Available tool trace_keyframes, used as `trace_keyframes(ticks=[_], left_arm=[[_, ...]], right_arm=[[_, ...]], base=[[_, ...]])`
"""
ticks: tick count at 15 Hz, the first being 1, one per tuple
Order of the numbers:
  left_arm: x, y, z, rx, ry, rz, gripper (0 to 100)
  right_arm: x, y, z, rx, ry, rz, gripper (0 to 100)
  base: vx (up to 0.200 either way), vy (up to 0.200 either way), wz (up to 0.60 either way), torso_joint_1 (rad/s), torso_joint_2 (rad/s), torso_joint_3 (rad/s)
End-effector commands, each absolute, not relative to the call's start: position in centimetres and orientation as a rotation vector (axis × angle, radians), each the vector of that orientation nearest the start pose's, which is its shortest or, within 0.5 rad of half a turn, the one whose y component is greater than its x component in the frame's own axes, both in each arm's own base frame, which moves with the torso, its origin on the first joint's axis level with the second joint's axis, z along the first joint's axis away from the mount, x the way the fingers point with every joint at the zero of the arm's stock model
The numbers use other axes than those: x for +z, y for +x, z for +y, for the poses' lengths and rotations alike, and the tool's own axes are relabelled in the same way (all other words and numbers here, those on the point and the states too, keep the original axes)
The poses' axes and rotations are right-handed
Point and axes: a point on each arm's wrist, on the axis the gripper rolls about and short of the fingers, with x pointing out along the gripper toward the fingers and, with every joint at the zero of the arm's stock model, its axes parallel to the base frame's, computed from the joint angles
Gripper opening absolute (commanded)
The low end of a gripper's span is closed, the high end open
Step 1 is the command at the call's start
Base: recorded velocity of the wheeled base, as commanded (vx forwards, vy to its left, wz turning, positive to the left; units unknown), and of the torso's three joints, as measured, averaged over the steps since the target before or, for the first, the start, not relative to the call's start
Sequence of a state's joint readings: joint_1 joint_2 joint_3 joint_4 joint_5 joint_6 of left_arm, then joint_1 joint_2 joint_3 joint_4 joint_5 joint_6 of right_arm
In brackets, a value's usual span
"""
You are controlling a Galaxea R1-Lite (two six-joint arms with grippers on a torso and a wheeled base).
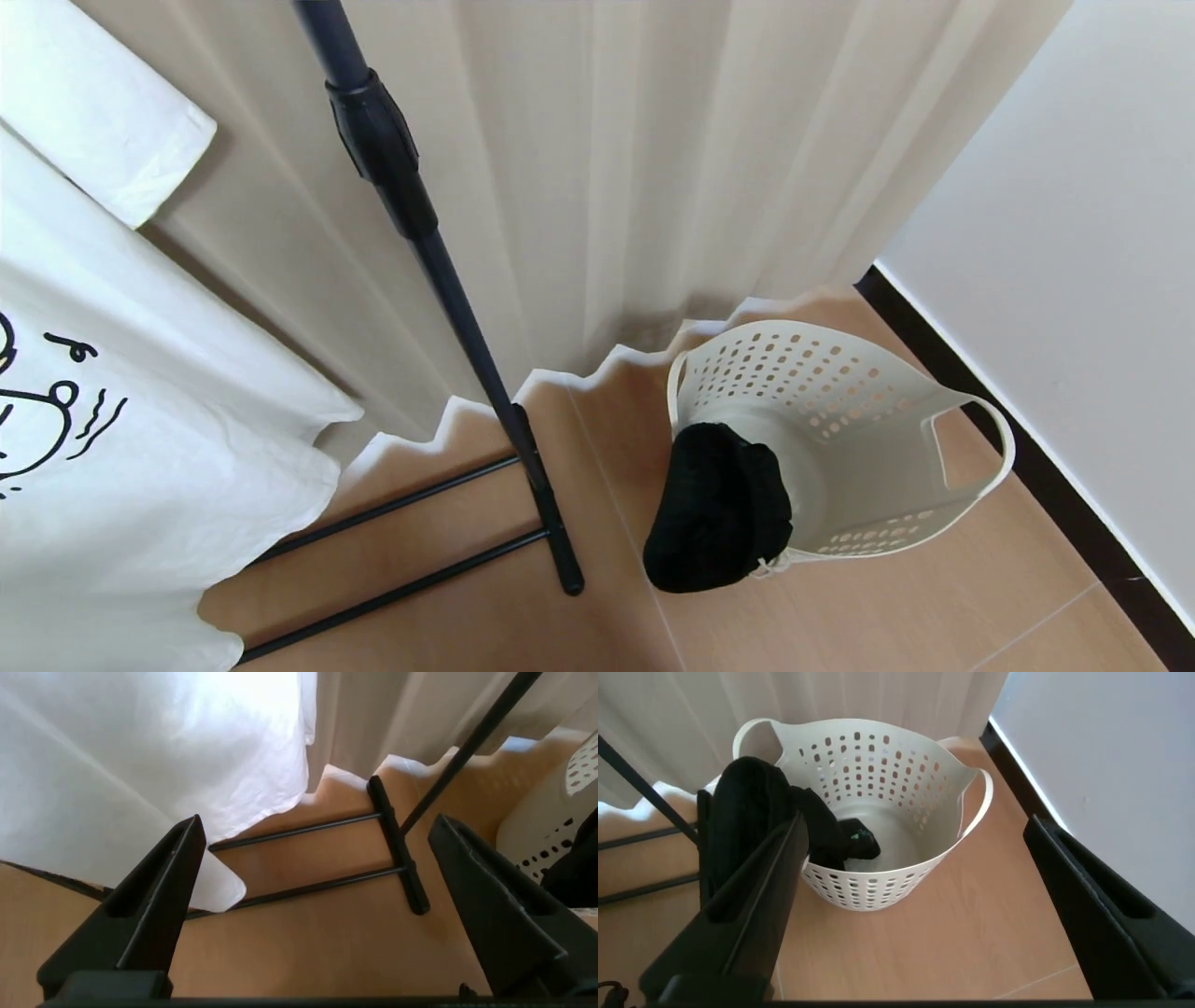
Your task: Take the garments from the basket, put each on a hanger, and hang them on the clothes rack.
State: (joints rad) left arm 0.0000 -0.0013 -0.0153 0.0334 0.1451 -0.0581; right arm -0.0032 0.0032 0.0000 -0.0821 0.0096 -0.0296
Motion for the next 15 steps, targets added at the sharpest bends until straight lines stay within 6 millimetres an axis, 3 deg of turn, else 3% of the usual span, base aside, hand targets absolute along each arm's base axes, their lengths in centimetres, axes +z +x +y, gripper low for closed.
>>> trace_keyframes(ticks=[1, 10, 11, 12, 14, 15], left_arm=[[7.6, -2.4, 0.3, 0.146, -0.057, 0.014, 100], [7.6, -2.4, 0.3, 0.146, -0.057, 0.014, 100], [7.6, -2.4, 0.3, 0.146, -0.055, 0.014, 100], [7.6, -2.4, 0.3, 0.146, -0.055, 0.014, 100], [7.6, -2.4, 0.3, 0.146, -0.055, 0.014, 100], [7.6, -2.4, 0.3, 0.146, -0.057, 0.014, 100]], right_arm=[[8.4, -2.3, 0.0, 0.002, -0.03, -0.081, 100], [8.3, -2.2, 0.1, 0.029, -0.065, -0.05, 100], [8.3, -1.6, 0.1, 0.047, -0.067, 0.026, 100], [8.2, -0.3, 0.1, 0.075, -0.122, 0.214, 100], [10.2, 2.1, 0.3, 0.189, -0.19, 0.346, 100], [12.0, 4.6, 0.8, 0.263, -0.202, 0.44, 100]], base=[[0.0, 0.0, 0.0, 0.002, 0.0, -0.193], [0.0, 0.0, 0.0, 0.005, 0.0, -0.197], [0.0, 0.0, 0.0, 0.007, 0.0, -0.105], [0.0, 0.0, 0.0, 0.002, 0.0, -0.056], [0.0, 0.0, 0.0, 0.0, 0.0, 0.0], [0.0, 0.0, 0.0, 0.0, 0.0, 0.0]])
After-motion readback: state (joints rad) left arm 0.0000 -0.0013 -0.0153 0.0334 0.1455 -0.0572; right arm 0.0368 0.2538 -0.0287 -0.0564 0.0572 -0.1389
